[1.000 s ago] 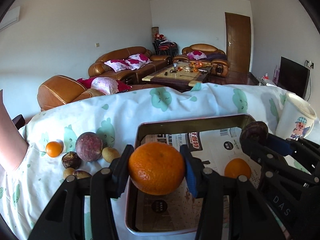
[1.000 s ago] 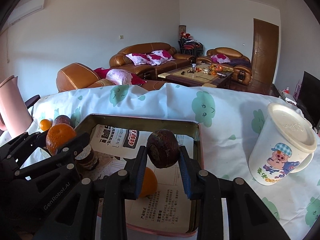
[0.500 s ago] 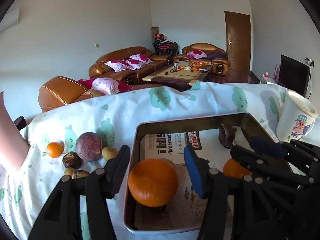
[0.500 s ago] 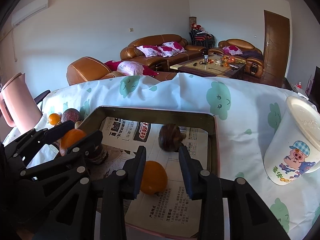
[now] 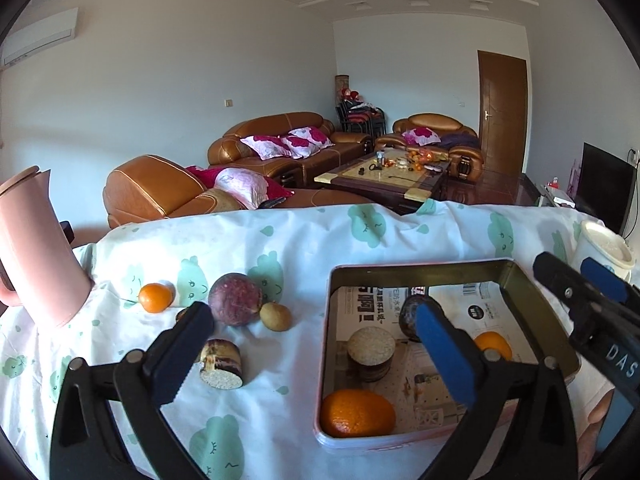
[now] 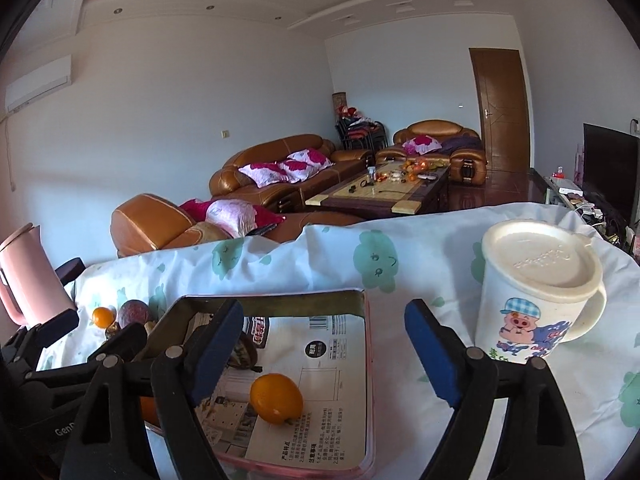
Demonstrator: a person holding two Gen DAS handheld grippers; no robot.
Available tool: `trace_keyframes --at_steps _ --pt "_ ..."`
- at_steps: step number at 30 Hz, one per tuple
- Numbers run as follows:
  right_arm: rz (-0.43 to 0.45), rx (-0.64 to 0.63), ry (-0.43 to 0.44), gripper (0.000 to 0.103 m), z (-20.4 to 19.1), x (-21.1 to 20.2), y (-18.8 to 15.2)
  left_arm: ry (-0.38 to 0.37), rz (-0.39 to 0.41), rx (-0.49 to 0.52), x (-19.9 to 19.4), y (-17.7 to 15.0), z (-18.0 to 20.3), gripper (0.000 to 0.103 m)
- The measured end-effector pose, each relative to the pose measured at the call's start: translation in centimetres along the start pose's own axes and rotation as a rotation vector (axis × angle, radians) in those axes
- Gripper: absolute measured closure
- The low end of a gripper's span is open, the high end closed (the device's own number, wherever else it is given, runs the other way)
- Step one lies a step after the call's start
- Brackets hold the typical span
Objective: Organize fruits
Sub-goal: 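Reach the right tool to the cylindrical cake roll and grasp it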
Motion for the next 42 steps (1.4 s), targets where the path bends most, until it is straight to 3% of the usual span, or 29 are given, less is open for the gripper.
trace_keyframes --at_steps 7,23,34,42 --pt "0.073 0.032 -0.040 0.019 0.0 -1.4 -0.3 0.051 0.019 -0.005 -0.6 -0.6 -1.8 0.000" --pt "0.087 0.035 -0.120 0.019 -1.3 -3.5 -1.7 0.078 -0.003 0.012 -0.8 -2.1 -4.6 0.000" --pt "0.029 0.063 -0.089 0.019 -4.6 -4.5 -3.4 0.086 -0.015 0.006 -1.2 -2.8 -7.4 0.000" --pt "0.012 0.034 -0.071 0.019 -8.7 -4.2 -4.2 0.138 -0.020 0.016 -0.9 -3.1 -11.0 0.000"
Point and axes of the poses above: each gripper's, at about its wrist camera, not at the fingertips, and x roughly the way its jaws point, z to its right, y to its top, the point moved 1 cm from there along x, roughly the way its jaws point
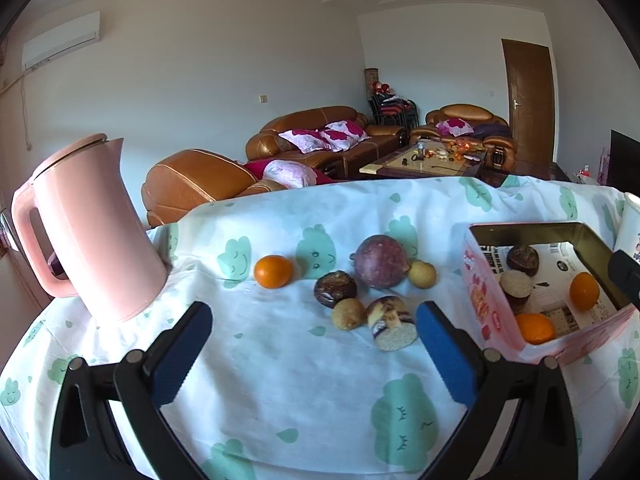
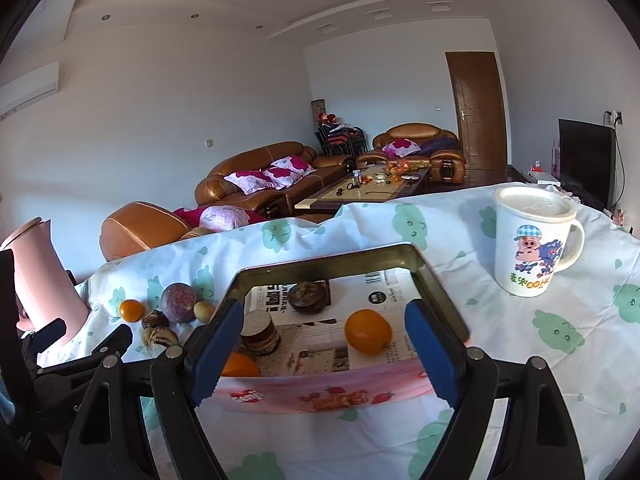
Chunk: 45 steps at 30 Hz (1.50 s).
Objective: Organize fruits
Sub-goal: 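Reach the right tool to the cylindrical cake roll and grasp it, then grasp the small tangerine with the left tool while the right tool holds the cake roll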
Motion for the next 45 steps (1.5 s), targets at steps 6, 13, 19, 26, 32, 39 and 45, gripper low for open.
trace_keyframes --at_steps 6,13,19,26,32,39,45 --pt "-0.011 -0.077 0.045 0.019 -4.5 0.1 -0.8 0.061 -0.050 -0.055 1.8 -0.4 -5.1 0.000" --pt "-0.051 -0.180 0.126 0.019 -10.1 1.1 -1.7 0.172 -0.094 -0.106 3.9 -0.8 -10.4 0.000" --pt "-0.168 -0.256 0.152 0.021 -14.6 4.2 -2.6 0.226 -0.136 -0.154 5.0 -0.9 -12.9 0.000" --pt "-0.315 -0.329 0.137 0.034 -17.6 8.7 -3.2 0.218 -0.156 -0.158 5.4 -1.1 -13.2 0.000" --pt "-0.422 -0.372 0.096 0.049 -18.3 11.4 -4.0 0.215 -0.170 -0.148 6.0 -1.1 -13.4 0.000" --pt "-0.471 -0.339 0.149 0.068 -17.4 11.9 -4.3 0.206 -0.183 -0.144 6.4 -1.3 -13.3 0.000" --pt "-0.258 -0.251 0.251 0.068 -15.4 7.0 -3.1 0.168 -0.189 -0.123 6.7 -1.2 -12.7 0.000"
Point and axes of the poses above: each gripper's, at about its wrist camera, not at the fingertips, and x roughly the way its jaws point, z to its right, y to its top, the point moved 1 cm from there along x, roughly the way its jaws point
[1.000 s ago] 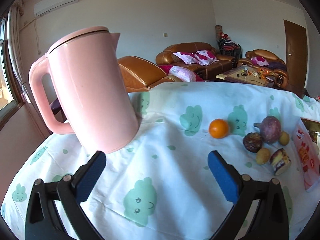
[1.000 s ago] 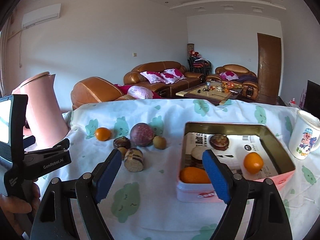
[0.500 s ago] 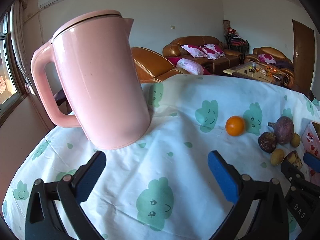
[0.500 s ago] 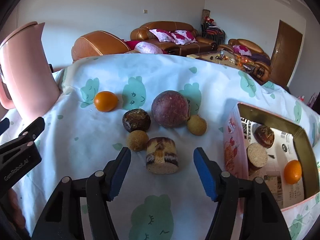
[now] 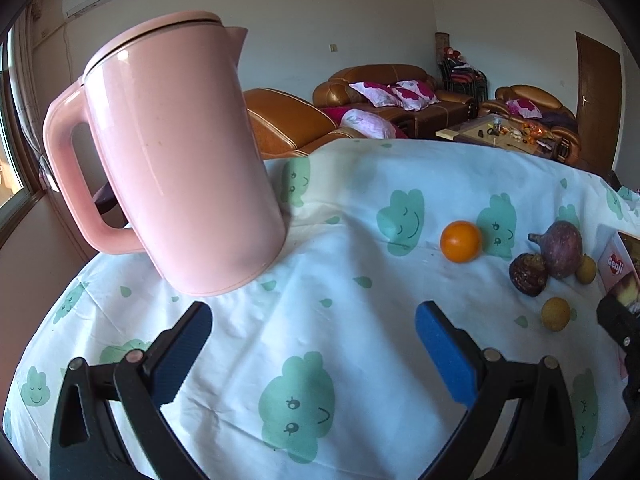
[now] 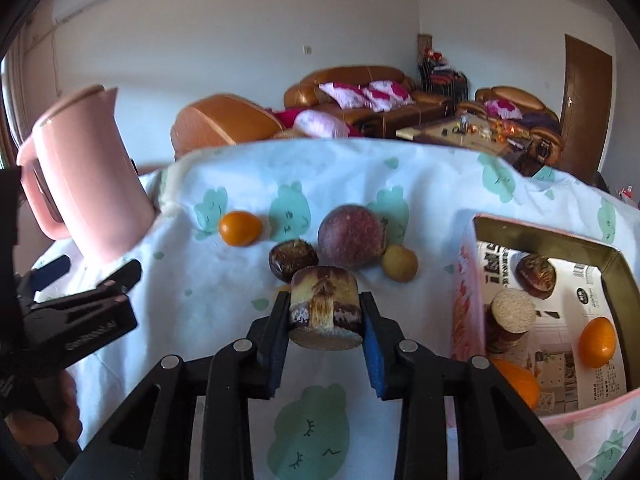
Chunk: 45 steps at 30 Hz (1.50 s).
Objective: Organize fruits
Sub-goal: 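Grasp the small tangerine with the left tool while the right tool holds the cake roll, then carry the cake roll over the pink tin with the right tool while the left tool lowers the tangerine in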
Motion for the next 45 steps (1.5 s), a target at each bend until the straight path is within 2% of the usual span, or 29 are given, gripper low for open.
trace_keyframes --at_steps 5,12,14,16,19,21,22,26,27,28,29,32,36,40,45 --pt "0.134 -0.012 -0.076 0.068 0.6 -2.6 0.5 -0.056 -0.018 -0.013 0.5 0.9 1.2 0.000" --pt "0.222 0.032 -0.149 0.068 2.9 -3.9 2.1 -0.175 -0.017 -0.010 2.8 5.3 5.3 0.003" --pt "0.218 0.050 -0.146 0.068 3.3 -3.8 2.2 -0.184 -0.056 0.009 4.5 6.0 6.8 0.020" --pt "0.211 0.057 -0.148 0.068 3.6 -3.6 2.2 -0.197 -0.115 0.013 6.4 6.4 7.7 0.030" --pt "0.195 0.063 -0.139 0.068 3.8 -3.2 2.1 -0.251 -0.163 0.006 8.0 6.6 8.7 0.031" --pt "0.187 0.059 -0.133 0.068 3.8 -3.0 1.8 -0.229 -0.176 0.062 8.8 6.5 9.9 0.039" --pt "0.182 0.056 -0.129 0.068 3.7 -2.9 1.8 -0.220 -0.176 0.088 9.1 6.2 10.4 0.039" --pt "0.167 0.047 -0.119 0.068 3.6 -2.4 1.8 -0.296 -0.200 0.034 9.7 6.3 9.7 0.045" --pt "0.163 0.044 -0.120 0.068 3.6 -2.2 1.8 -0.301 -0.195 0.023 9.7 6.3 9.5 0.049" --pt "0.157 0.042 -0.121 0.068 3.5 -2.1 1.8 -0.307 -0.188 0.015 9.6 6.3 9.3 0.062" --pt "0.156 0.043 -0.120 0.068 3.5 -2.1 1.8 -0.308 -0.181 0.010 9.4 6.3 9.2 0.068" --pt "0.162 0.047 -0.127 0.068 3.5 -2.1 1.8 -0.306 -0.158 -0.015 9.1 6.1 8.6 0.068" --pt "0.184 0.040 -0.137 0.068 3.3 -2.5 1.7 -0.226 -0.059 -0.061 7.2 6.0 7.0 0.068" --pt "0.222 0.023 -0.166 0.068 3.1 -3.0 1.7 -0.157 0.025 -0.050 4.6 5.1 6.7 0.068" --pt "0.230 0.023 -0.180 0.068 3.2 -3.4 1.7 -0.140 0.067 -0.042 1.9 3.7 6.7 0.068"
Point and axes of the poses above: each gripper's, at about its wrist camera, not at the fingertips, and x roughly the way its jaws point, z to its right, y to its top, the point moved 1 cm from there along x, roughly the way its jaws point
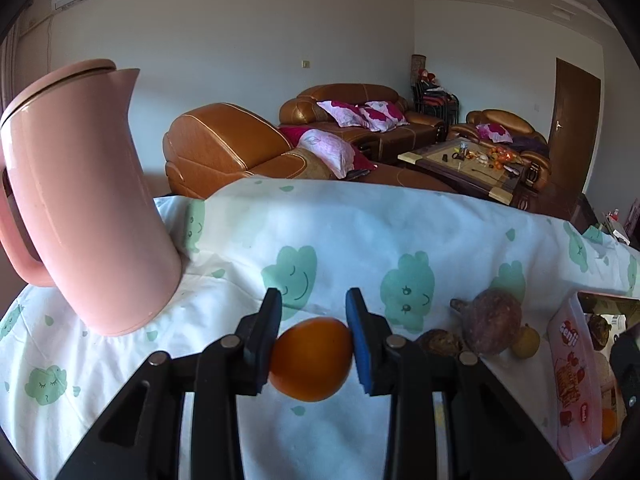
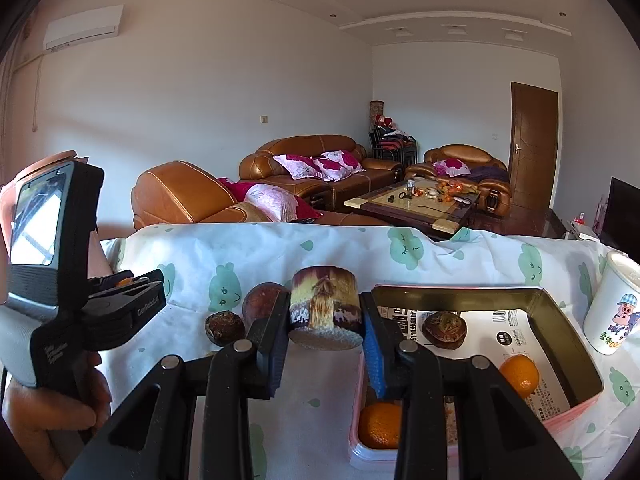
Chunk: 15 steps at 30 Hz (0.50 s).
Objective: Organize fruits
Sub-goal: 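Carry the cake roll over the pink tin with the right tool while the left tool lowers the tangerine in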
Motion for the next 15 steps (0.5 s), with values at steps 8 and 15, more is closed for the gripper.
trace_keyframes --at_steps 8,15 --pt "-0.018 -0.036 0.039 0.068 -0.6 -1.2 -0.4 -0.016 0.006 -0.004 -3.6 -2.4 1.1 0.068" --pt "-0.008 -0.074 0.046 0.068 0.7 -3.5 -1.2 -0.049 0.022 0.037 -6.0 -3.5 3.6 0.068"
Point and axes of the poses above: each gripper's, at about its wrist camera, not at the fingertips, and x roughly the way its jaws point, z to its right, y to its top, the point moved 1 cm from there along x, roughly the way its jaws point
